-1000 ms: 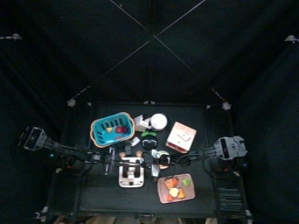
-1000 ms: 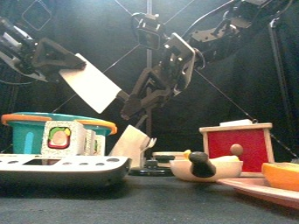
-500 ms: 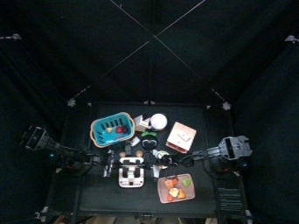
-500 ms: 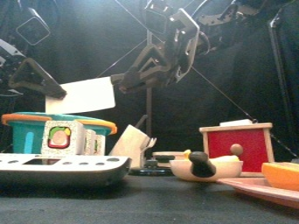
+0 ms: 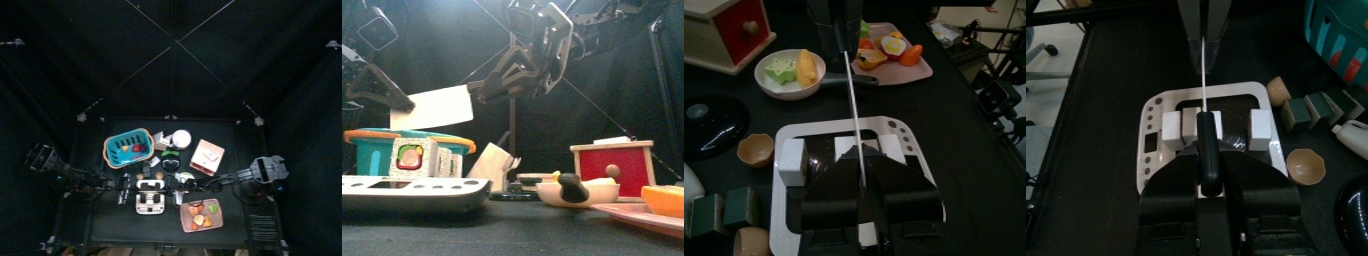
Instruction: Cut sushi roll
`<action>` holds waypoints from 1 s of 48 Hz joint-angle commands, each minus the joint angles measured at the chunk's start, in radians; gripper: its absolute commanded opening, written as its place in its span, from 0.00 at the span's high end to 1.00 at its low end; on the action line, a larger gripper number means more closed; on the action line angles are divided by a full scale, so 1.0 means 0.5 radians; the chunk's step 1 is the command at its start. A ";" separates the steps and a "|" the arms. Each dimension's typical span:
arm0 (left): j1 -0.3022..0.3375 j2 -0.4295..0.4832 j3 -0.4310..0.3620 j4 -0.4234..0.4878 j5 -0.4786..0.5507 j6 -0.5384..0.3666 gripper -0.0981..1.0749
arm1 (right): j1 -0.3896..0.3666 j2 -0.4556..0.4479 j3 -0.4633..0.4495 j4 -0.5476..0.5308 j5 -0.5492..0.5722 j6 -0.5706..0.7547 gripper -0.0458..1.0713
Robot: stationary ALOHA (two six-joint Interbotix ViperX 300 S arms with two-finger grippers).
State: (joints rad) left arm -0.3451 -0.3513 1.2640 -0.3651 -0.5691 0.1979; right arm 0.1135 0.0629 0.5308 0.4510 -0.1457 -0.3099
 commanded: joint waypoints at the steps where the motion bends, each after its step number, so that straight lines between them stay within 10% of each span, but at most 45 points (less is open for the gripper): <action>1: -0.034 0.037 -0.034 -0.021 0.000 0.003 0.59 | 0.012 -0.040 -0.021 0.003 -0.021 0.000 0.58; 48: -0.009 0.110 -0.049 -0.025 -0.012 0.012 0.59 | 0.009 0.064 -0.052 0.015 -0.021 0.000 0.58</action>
State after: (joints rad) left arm -0.3559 -0.2961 1.2502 -0.3804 -0.5691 0.2025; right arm 0.1197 0.1166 0.5292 0.4571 -0.1457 -0.3083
